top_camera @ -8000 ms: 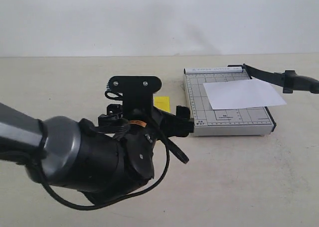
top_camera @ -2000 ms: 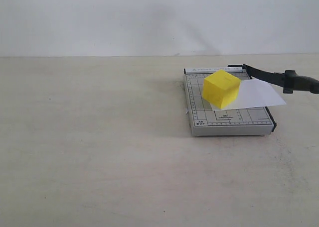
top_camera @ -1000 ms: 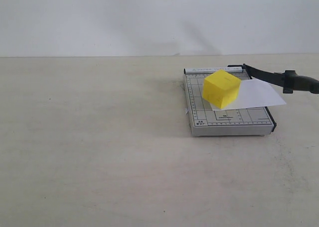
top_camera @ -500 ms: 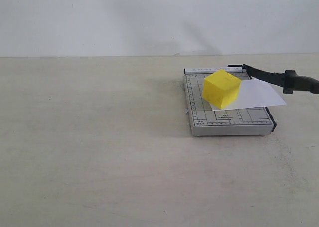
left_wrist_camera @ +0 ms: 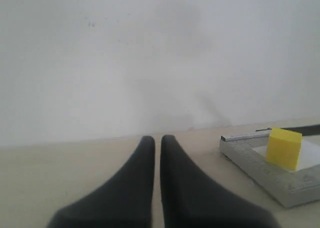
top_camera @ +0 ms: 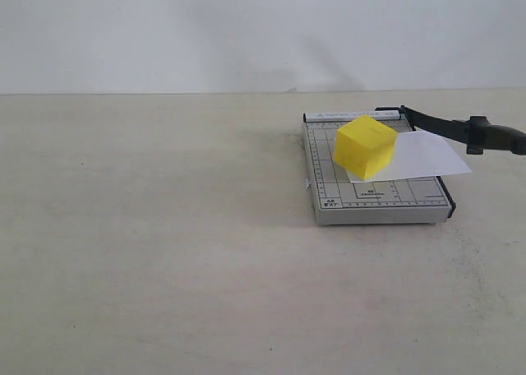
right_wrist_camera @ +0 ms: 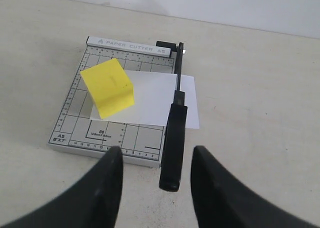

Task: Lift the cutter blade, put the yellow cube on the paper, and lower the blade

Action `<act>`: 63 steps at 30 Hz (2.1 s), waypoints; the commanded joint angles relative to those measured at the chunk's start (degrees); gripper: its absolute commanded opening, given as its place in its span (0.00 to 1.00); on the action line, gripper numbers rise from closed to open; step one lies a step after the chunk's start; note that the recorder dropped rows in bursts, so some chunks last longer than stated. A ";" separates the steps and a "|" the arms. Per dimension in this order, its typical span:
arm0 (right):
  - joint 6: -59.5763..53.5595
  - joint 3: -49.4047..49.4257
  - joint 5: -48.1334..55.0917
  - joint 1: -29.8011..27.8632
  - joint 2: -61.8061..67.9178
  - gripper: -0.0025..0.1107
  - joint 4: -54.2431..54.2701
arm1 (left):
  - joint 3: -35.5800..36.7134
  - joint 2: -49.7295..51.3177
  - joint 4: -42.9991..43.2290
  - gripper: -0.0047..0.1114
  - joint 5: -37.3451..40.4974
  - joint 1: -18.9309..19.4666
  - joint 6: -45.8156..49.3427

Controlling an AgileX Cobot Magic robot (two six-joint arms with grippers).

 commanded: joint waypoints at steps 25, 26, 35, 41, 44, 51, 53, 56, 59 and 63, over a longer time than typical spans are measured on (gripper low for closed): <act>-0.50 -0.28 -3.34 -0.13 18.96 0.40 -2.82 | 0.19 -6.56 -27.39 0.08 13.44 0.19 -0.64; -0.50 -0.28 -3.48 -0.13 19.45 0.40 -2.82 | 0.19 -6.56 -27.39 0.08 13.44 0.19 -0.64; 1.35 -0.28 -3.75 -0.13 20.61 0.02 -2.72 | 0.19 -6.56 -27.39 0.08 13.44 0.19 -0.22; 1.36 1.06 -2.62 -0.13 20.61 0.02 0.36 | 0.19 -6.56 -27.39 0.08 13.44 0.19 -0.22; 1.36 4.50 -4.10 -0.13 20.61 0.02 1.30 | 0.19 -6.56 -27.39 0.08 13.44 0.19 -0.22; 1.09 13.68 -9.46 -0.13 20.61 0.02 3.23 | 0.19 -6.56 -27.39 0.08 13.44 0.19 -0.22; 0.72 15.59 -10.94 -0.13 20.61 0.02 4.26 | 0.19 -6.56 -27.39 0.08 13.44 0.19 -0.22; -0.62 18.87 -14.03 -0.13 20.61 0.02 5.38 | 0.19 -6.56 -27.39 0.08 13.44 0.19 -0.22; -0.62 22.13 -17.33 -0.13 20.61 0.02 5.38 | 0.19 -6.56 -27.39 0.08 13.44 0.19 -0.22; -0.62 24.64 -19.54 -0.13 20.61 0.02 5.60 | 0.19 -6.56 -27.39 0.08 13.44 0.19 -0.22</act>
